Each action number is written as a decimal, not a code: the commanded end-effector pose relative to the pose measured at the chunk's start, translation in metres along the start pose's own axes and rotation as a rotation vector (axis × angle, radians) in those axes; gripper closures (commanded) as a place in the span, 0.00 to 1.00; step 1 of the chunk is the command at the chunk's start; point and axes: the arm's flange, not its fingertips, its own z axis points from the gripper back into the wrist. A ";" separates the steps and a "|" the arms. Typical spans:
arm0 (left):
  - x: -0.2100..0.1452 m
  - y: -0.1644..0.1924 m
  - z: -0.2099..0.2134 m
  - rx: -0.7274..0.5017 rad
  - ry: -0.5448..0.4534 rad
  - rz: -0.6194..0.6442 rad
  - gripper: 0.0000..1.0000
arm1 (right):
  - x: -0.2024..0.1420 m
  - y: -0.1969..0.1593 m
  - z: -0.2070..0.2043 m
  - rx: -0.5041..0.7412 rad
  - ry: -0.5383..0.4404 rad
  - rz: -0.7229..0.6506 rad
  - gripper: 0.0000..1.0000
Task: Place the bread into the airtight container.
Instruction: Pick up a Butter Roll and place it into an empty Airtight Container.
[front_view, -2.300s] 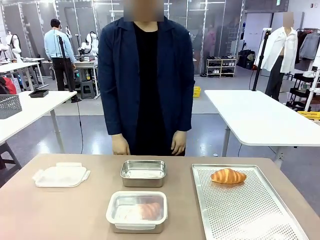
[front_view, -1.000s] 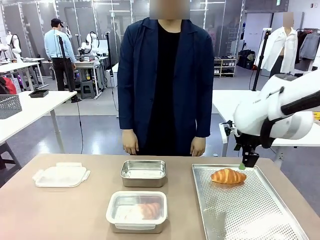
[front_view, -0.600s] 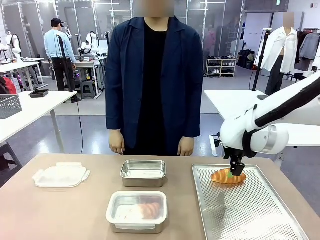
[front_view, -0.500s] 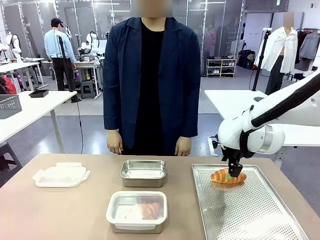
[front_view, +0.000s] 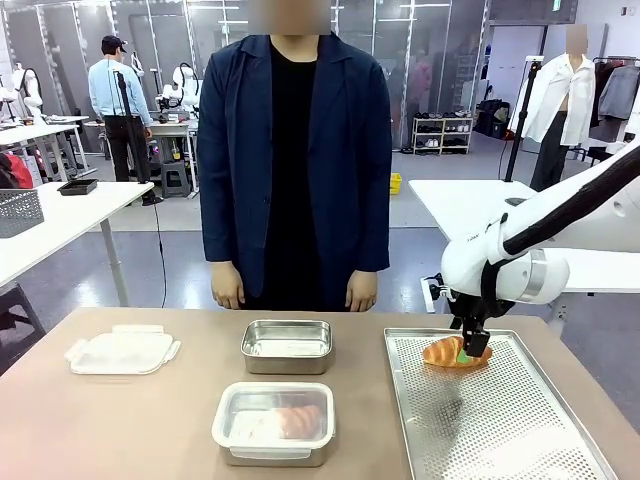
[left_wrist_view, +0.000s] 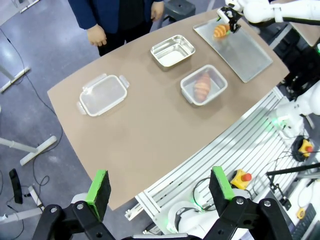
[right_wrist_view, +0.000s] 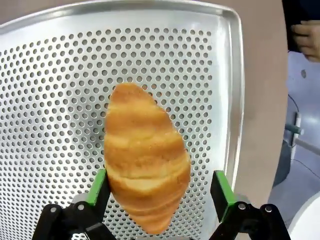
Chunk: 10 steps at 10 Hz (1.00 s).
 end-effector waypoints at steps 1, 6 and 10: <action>0.003 -0.001 0.003 -0.002 -0.004 -0.001 0.00 | 0.005 -0.009 -0.006 0.027 0.023 -0.021 0.03; 0.003 -0.001 0.003 -0.002 -0.004 -0.001 0.00 | 0.003 -0.008 -0.006 0.049 0.039 -0.075 1.00; 0.003 -0.001 0.003 -0.002 -0.004 -0.001 0.00 | 0.055 0.015 0.082 0.084 0.156 -0.133 0.83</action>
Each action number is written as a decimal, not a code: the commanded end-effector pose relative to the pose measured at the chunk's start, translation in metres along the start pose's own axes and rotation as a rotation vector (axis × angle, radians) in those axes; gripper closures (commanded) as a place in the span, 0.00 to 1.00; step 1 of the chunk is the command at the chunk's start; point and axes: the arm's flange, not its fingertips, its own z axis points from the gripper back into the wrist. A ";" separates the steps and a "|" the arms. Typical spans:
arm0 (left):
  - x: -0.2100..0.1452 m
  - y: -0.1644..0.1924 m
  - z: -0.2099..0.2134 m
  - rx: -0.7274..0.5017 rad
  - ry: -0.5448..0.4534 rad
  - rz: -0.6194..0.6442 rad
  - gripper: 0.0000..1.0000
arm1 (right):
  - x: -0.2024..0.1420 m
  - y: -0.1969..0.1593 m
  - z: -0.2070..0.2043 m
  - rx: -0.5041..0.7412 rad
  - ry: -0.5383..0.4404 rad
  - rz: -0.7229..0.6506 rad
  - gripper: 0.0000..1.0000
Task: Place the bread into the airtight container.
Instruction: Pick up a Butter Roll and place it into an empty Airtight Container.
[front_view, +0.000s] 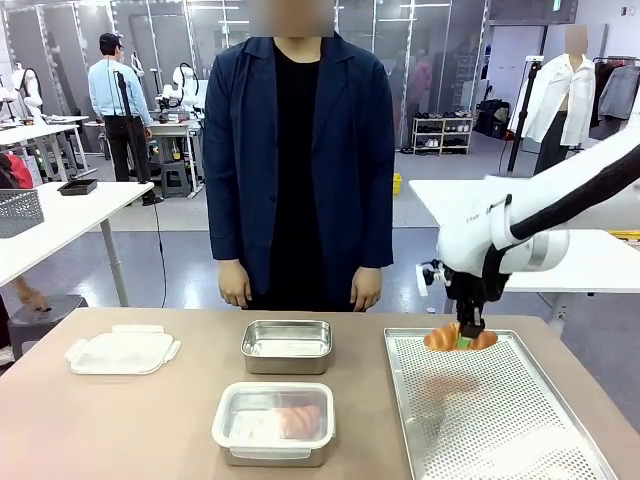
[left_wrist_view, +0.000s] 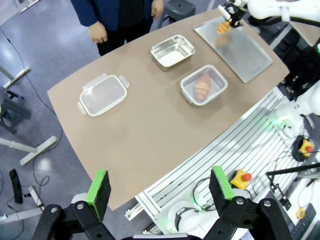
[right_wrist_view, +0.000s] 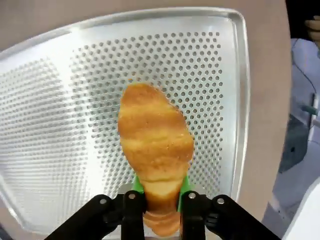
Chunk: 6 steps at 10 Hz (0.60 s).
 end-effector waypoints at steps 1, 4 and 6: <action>0.003 -0.001 0.003 -0.002 -0.004 -0.001 0.00 | 0.042 0.024 0.046 -0.010 0.065 -0.025 0.83; 0.003 -0.001 0.003 -0.002 -0.004 -0.001 0.00 | 0.131 0.066 0.067 -0.098 0.087 -0.025 0.83; 0.003 -0.001 0.003 -0.002 -0.004 -0.001 0.00 | 0.204 0.087 0.059 -0.115 0.071 -0.042 0.83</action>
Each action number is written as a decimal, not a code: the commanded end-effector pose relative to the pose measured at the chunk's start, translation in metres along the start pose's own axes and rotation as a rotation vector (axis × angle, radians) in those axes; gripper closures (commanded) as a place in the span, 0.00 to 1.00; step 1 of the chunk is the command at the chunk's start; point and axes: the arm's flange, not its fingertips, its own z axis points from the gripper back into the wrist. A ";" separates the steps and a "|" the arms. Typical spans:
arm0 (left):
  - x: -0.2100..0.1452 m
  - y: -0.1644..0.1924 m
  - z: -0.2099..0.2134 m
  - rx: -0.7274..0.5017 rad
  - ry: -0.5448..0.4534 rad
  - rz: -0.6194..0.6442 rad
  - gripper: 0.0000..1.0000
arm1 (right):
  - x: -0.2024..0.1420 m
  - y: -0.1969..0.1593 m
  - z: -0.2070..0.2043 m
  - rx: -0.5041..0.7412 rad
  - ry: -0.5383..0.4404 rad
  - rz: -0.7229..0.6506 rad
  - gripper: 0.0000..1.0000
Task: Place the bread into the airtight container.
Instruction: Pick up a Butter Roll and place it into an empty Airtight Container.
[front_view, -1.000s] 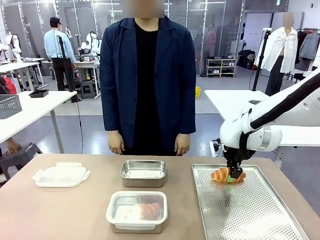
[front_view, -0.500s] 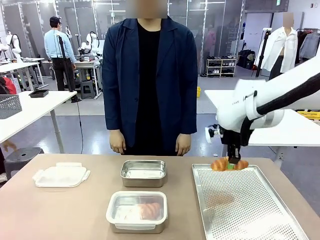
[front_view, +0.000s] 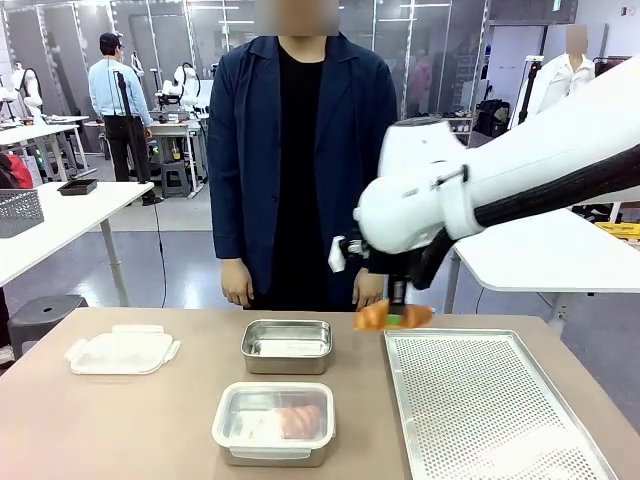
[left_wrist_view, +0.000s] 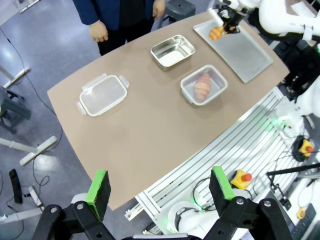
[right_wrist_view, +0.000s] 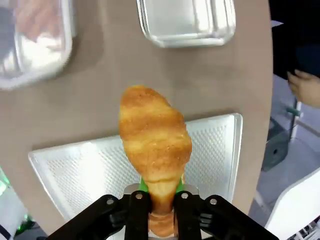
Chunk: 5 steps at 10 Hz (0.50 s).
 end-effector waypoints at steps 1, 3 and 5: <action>0.003 -0.001 0.003 -0.003 -0.004 -0.001 0.00 | 0.056 -0.006 -0.015 -0.034 0.011 -0.045 0.83; 0.003 -0.001 0.003 -0.003 -0.004 -0.001 0.00 | 0.106 -0.003 -0.022 -0.034 0.005 -0.010 0.83; 0.003 -0.001 0.003 -0.003 -0.004 -0.001 0.00 | 0.140 -0.019 -0.032 -0.044 0.005 0.018 0.83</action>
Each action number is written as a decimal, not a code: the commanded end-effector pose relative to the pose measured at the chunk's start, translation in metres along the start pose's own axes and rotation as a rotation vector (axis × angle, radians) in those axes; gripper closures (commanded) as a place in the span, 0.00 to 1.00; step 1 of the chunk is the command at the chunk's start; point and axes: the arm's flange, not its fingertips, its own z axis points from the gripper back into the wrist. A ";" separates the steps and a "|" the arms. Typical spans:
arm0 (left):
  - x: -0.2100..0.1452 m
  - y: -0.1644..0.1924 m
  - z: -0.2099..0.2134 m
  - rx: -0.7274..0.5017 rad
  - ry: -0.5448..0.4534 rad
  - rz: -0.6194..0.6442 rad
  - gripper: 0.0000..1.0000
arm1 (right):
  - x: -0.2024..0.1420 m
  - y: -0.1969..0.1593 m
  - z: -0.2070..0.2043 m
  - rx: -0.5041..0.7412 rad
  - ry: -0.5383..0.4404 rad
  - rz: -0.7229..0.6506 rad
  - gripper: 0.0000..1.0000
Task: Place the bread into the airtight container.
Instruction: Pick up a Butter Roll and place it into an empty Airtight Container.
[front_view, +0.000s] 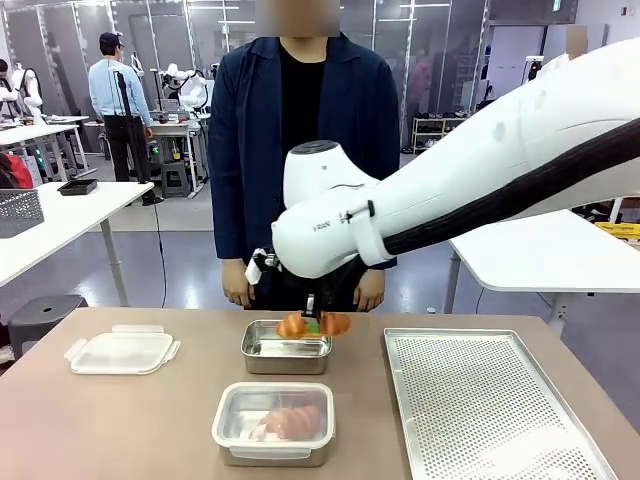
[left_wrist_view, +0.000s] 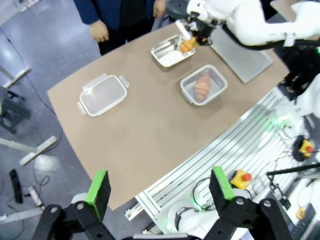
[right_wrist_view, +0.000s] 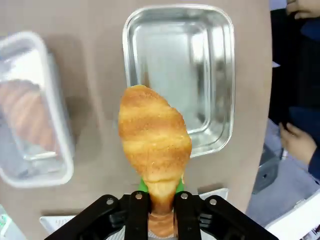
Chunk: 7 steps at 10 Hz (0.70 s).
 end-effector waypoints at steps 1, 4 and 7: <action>0.003 -0.001 0.003 -0.003 -0.004 -0.001 0.00 | 0.023 -0.024 -0.006 -0.005 0.017 -0.010 0.83; 0.003 -0.001 0.003 -0.003 -0.004 -0.001 0.00 | 0.039 -0.044 -0.033 -0.009 -0.005 -0.041 0.83; 0.003 -0.001 0.003 -0.003 -0.004 -0.001 0.00 | 0.042 -0.039 -0.036 0.010 0.008 -0.066 0.40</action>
